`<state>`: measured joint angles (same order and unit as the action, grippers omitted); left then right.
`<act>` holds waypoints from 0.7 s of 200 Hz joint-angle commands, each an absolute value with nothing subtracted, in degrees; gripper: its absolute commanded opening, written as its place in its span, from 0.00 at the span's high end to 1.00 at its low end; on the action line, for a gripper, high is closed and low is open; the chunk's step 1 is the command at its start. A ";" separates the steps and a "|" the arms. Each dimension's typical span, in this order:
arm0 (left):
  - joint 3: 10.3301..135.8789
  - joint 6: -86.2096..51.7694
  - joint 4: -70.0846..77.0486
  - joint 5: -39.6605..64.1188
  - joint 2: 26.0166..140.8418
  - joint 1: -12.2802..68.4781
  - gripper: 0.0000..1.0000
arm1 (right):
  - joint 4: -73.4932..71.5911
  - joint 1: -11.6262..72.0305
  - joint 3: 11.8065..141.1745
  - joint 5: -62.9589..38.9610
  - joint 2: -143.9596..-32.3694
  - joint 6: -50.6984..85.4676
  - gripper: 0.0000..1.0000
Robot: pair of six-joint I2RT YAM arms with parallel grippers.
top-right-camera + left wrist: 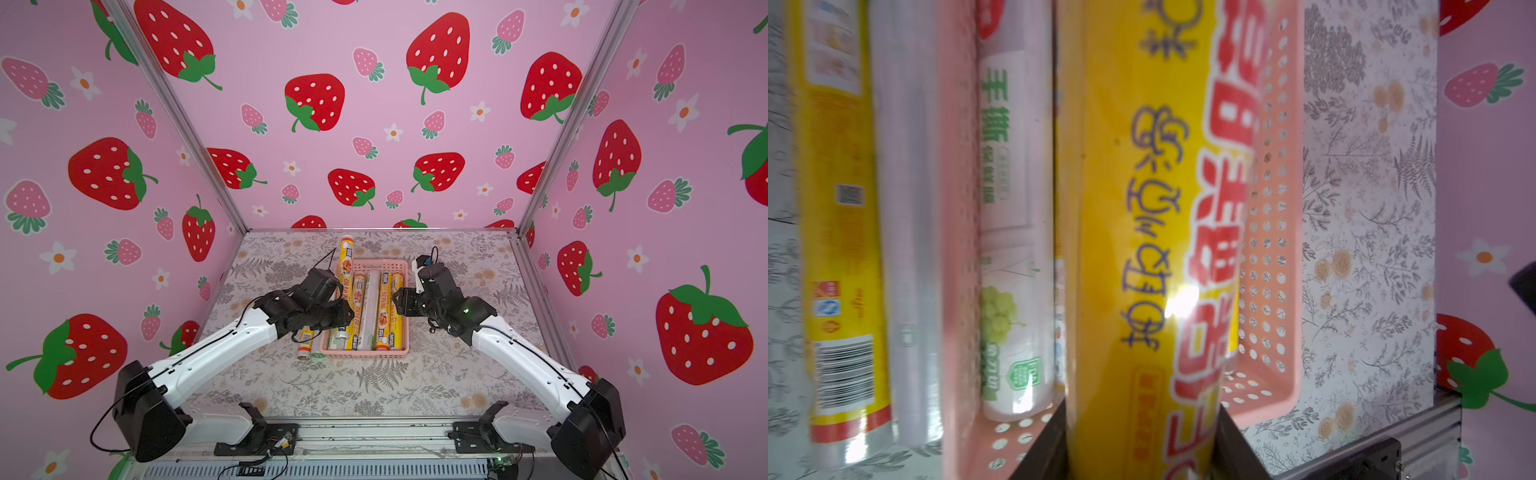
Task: Put the plastic wrap into the basket
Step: Pick up the plastic wrap from the center of the board, then place the plastic wrap in the basket.
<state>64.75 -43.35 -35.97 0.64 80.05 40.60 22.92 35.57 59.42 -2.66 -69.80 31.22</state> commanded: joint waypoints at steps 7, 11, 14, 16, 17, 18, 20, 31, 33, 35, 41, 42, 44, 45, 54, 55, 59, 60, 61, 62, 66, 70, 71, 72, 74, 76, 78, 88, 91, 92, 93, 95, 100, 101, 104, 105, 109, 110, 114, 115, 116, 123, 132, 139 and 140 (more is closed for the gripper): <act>69.00 -46.22 -29.60 0.83 86.15 43.47 0.61 | 24.33 34.24 59.05 -1.38 -69.74 28.38 0.36; 69.46 -46.32 -29.18 1.18 87.18 43.67 0.61 | 24.34 34.07 58.79 -1.21 -69.65 28.14 0.36; 69.84 -46.32 -28.97 1.33 88.02 43.89 0.61 | 24.30 33.96 58.60 -1.04 -69.61 27.97 0.36; 70.04 -46.36 -28.82 1.56 88.45 43.93 0.61 | 24.31 33.87 58.49 -0.94 -69.68 27.78 0.36; 70.18 -46.38 -28.78 1.62 88.79 43.98 0.61 | 24.33 33.85 58.42 -0.95 -69.69 27.69 0.36; 70.29 -46.35 -28.76 1.64 89.04 44.01 0.61 | 24.34 33.80 58.35 -0.87 -69.65 27.64 0.36; 70.53 -46.37 -28.64 1.71 89.47 44.18 0.61 | 24.34 33.70 58.22 -0.81 -69.66 27.54 0.36; 71.82 -46.28 -28.74 1.73 91.66 44.69 0.61 | 24.51 33.24 57.79 -0.36 -69.79 27.16 0.36; 71.99 -46.24 -28.81 1.69 91.97 44.90 0.61 | 24.52 33.16 57.76 -0.35 -69.85 27.09 0.36; 72.16 -46.26 -28.82 1.63 92.32 44.97 0.61 | 24.52 33.08 57.68 -0.33 -69.89 27.08 0.36; 72.41 -46.27 -28.91 1.50 92.99 45.32 0.61 | 24.52 32.80 57.50 -0.42 -70.02 26.94 0.36; 72.46 -46.30 -28.92 1.50 93.12 45.34 0.61 | 24.48 32.79 57.49 -0.43 -70.03 26.87 0.36; 72.50 -46.36 -28.87 1.43 93.28 45.46 0.61 | 24.40 32.74 57.42 -0.44 -70.07 26.82 0.36; 72.46 -46.38 -28.81 1.42 93.40 45.54 0.61 | 24.37 32.76 57.36 -0.48 -70.06 26.82 0.36; 72.36 -46.81 -28.42 1.32 93.98 45.95 0.61 | 23.68 32.70 56.90 -0.55 -70.20 26.63 0.36; 72.30 -46.83 -28.36 1.36 94.10 45.96 0.61 | 23.62 32.70 56.84 -0.54 -70.26 26.59 0.36; 72.17 -46.98 -28.08 1.58 94.34 46.05 0.61 | 23.44 32.70 56.70 -0.60 -70.41 26.55 0.36; 72.12 -47.00 -28.02 1.62 94.46 46.10 0.61 | 23.36 32.70 56.70 -0.56 -70.45 26.54 0.36; 72.10 -47.05 -27.85 1.69 94.51 46.16 0.61 | 23.37 32.65 56.69 -0.55 -70.47 26.54 0.36; 72.04 -47.08 -27.81 1.72 94.63 46.15 0.61 | 23.33 32.63 56.69 -0.58 -70.48 26.54 0.36; 71.94 -47.20 -27.66 2.02 94.99 46.23 0.61 | 23.22 32.56 56.63 -0.60 -70.80 26.50 0.36; 71.90 -47.26 -27.54 2.29 95.38 46.37 0.61 | 23.12 32.60 56.73 -0.72 -71.11 26.46 0.36; 71.90 -47.27 -27.52 2.33 95.50 46.39 0.61 | 23.07 32.61 56.71 -0.75 -71.15 26.46 0.36; 71.94 -47.32 -27.47 2.35 95.61 46.35 0.61 | 23.05 32.61 56.74 -0.77 -71.21 26.46 0.36; 71.93 -47.36 -27.46 2.43 95.88 46.35 0.61 | 23.03 32.61 56.77 -0.92 -71.35 26.46 0.36; 71.97 -47.37 -27.43 2.52 96.11 46.44 0.61 | 23.03 32.61 56.82 -1.00 -71.54 26.46 0.36; 72.02 -47.37 -27.31 2.61 96.27 46.41 0.61 | 23.03 32.61 56.90 -1.08 -71.65 26.35 0.36; 72.30 -47.53 -27.08 3.11 97.46 46.71 0.61 | 22.95 32.60 57.19 -1.60 -72.53 26.37 0.36; 72.37 -47.55 -27.06 3.16 97.83 46.80 0.61 | 22.86 32.61 57.26 -1.78 -72.62 26.37 0.36; 72.40 -47.59 -27.02 3.16 97.96 46.86 0.61 | 22.86 32.61 57.28 -1.81 -72.65 26.37 0.36; 72.45 -47.61 -27.00 3.21 98.07 46.90 0.61 | 22.77 32.56 57.29 -1.87 -72.71 26.37 0.36; 72.56 -47.70 -26.99 3.24 98.26 46.99 0.61 | 22.76 32.60 57.30 -1.96 -72.89 26.37 0.36; 72.72 -47.79 -26.90 3.25 98.79 47.37 0.61 | 22.46 32.61 57.29 -2.20 -73.05 26.37 0.36; 72.75 -47.85 -26.81 3.25 98.88 47.46 0.61 | 22.48 32.56 57.25 -2.24 -73.09 26.37 0.36; 72.85 -47.94 -26.76 3.21 99.18 47.68 0.61 | 22.27 32.59 57.23 -2.36 -73.20 26.37 0.36; 72.90 -47.96 -26.78 3.19 99.25 47.75 0.61 | 22.21 32.60 57.22 -2.41 -73.20 26.37 0.36; 72.99 -48.07 -26.76 3.10 99.61 48.07 0.61 | 22.08 32.61 57.15 -2.50 -73.29 26.37 0.36; 73.01 -48.16 -26.78 3.09 99.64 48.12 0.61 | 21.98 32.61 57.14 -2.53 -73.34 26.32 0.36; 73.23 -48.32 -26.81 2.99 99.89 48.45 0.61 | 21.82 32.56 57.13 -2.55 -73.31 26.28 0.36; 73.26 -48.33 -26.81 2.99 99.96 48.48 0.61 | 21.85 32.59 57.13 -2.55 -73.35 26.28 0.36; 73.24 -48.38 -26.81 2.99 100.08 48.63 0.61 | 21.82 32.60 57.13 -2.55 -73.37 26.24 0.36; 73.26 -48.59 -26.86 2.78 100.41 49.18 0.61 | 21.54 32.60 56.98 -2.56 -73.55 26.13 0.36; 73.01 -49.00 -26.82 1.94 100.63 49.98 0.60 | 20.94 32.60 56.71 -2.46 -73.73 25.95 0.36; 72.71 -49.39 -26.72 1.67 100.85 50.34 0.59 | 20.83 32.52 56.77 -2.31 -74.15 25.93 0.36; 72.66 -49.48 -26.72 1.67 100.87 50.39 0.59 | 20.83 32.52 56.82 -2.30 -74.25 25.93 0.36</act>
<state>70.65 -48.10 -27.88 2.52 100.75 48.66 23.05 32.80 57.25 -2.09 -73.69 26.83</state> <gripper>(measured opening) 0.467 0.641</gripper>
